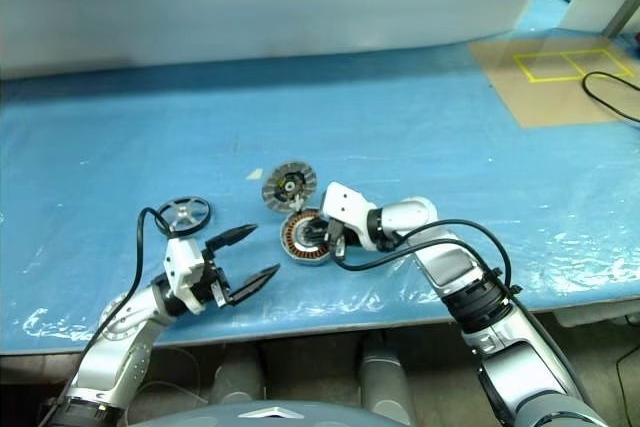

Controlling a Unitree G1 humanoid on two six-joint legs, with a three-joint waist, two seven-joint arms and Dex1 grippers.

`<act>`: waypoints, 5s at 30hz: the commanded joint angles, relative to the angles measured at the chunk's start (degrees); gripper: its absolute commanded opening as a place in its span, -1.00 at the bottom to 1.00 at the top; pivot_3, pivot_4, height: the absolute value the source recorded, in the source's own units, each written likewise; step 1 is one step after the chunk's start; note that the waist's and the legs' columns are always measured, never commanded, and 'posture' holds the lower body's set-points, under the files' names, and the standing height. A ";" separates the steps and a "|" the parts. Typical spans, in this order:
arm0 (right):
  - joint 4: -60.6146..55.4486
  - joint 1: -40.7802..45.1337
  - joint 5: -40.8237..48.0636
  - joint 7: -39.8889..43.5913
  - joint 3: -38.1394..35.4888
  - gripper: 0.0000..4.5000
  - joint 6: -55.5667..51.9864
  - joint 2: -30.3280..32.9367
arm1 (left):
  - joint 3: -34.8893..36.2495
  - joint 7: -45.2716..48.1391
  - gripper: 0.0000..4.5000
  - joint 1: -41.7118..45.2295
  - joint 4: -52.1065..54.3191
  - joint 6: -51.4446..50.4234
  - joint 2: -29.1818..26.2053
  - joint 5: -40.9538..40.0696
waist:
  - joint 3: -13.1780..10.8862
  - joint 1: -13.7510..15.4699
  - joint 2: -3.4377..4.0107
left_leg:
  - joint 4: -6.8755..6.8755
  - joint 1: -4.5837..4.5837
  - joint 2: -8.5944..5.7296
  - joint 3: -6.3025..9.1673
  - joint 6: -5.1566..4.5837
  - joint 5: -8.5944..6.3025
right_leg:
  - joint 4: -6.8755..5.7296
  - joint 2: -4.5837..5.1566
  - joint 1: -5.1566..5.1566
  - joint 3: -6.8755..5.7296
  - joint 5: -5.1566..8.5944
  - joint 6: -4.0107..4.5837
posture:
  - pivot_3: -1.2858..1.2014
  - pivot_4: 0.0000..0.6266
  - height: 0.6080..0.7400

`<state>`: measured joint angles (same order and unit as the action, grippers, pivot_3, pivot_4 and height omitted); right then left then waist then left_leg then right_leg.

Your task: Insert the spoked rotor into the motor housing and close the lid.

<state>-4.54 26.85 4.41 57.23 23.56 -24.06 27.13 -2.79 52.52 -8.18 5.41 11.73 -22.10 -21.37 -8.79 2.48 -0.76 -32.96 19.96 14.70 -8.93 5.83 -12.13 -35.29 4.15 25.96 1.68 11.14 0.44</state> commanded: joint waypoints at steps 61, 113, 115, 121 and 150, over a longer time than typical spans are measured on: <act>-1.53 -2.25 6.08 -2.17 -2.65 -0.99 -4.28 -2.71 | 0.33 1.16 1.00 0.93 1.05 -0.10 -0.80 -0.36 | 0.00 0.02 0.00 | -0.05 -0.01 0.00 0.00 0.04 0.02 | -0.12 0.01 0.01 0.01 0.01 0.00 | 0.03 -0.52 1.00; -9.56 -5.95 11.28 -6.20 -6.31 -1.00 -2.36 -4.96 | -8.10 38.96 0.45 66.70 -61.24 -17.21 -29.34 16.17 | -0.03 0.63 -0.07 | -0.04 -0.03 -0.15 0.20 0.16 0.09 | -0.08 0.05 0.06 -0.05 0.00 -0.01 | 0.03 -0.52 1.00; -10.21 -6.61 11.20 -6.91 -6.23 -1.00 -2.56 -4.98 | -9.10 39.82 0.13 68.41 -64.22 -16.12 -28.16 18.22 | -0.03 0.64 -0.07 | -0.02 0.05 -0.17 0.21 0.17 0.09 | -0.08 0.05 0.05 -0.04 -0.01 -0.01 | 0.03 -0.52 1.00; -12.21 -8.35 11.56 -8.82 -6.32 -1.00 -3.82 -4.99 | -14.93 39.98 -0.15 69.69 -65.72 -16.82 -28.10 17.63 | -0.06 0.89 -0.13 | -0.03 0.06 -0.15 0.31 0.17 0.08 | -0.08 0.04 0.03 -0.08 -0.01 -0.02 | 0.03 -0.52 1.00; -19.76 -13.05 15.98 -11.51 -7.11 -1.00 -6.78 -4.59 | -32.70 39.98 -0.15 66.66 -59.03 -9.50 -32.75 6.44 | -0.07 1.73 -0.13 | -0.04 0.04 -0.14 0.33 0.19 0.08 | -0.11 0.06 0.03 -0.11 0.00 -0.02 | 0.03 -0.52 1.00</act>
<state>-21.37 14.02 19.12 45.93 17.46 -30.78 22.53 -35.61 92.22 58.08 -52.98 1.06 -54.57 -15.59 -8.86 4.21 -0.88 -33.00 20.00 14.57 -8.61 6.02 -12.05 -35.39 4.21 25.99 1.56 11.13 0.42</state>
